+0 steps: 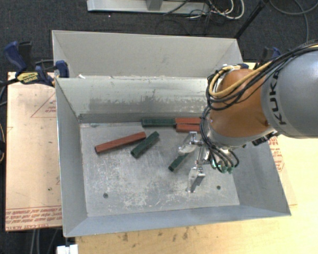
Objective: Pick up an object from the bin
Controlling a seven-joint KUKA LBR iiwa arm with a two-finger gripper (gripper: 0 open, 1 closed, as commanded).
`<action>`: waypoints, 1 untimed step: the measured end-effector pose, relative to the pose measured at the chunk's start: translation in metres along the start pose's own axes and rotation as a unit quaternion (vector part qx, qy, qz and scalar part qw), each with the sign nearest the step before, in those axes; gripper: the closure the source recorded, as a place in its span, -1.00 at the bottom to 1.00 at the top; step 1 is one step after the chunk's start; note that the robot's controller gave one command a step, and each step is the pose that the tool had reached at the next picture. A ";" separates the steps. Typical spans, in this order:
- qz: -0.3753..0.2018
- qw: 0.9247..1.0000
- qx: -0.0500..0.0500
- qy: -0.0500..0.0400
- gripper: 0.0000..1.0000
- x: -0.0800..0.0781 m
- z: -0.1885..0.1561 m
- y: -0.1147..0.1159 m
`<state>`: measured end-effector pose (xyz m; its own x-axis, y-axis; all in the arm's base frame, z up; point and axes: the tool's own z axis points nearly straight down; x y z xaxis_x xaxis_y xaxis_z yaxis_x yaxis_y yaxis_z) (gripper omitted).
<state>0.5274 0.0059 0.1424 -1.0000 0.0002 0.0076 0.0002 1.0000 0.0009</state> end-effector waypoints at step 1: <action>0.000 1.000 0.000 -0.004 -1.00 -0.002 -0.004 0.000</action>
Offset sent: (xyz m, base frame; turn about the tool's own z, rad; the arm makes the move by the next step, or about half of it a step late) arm 0.0285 -0.0296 -0.0615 -0.0470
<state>0.5294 0.0059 0.1460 -1.0000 0.0005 0.0001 0.0005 1.0000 0.0010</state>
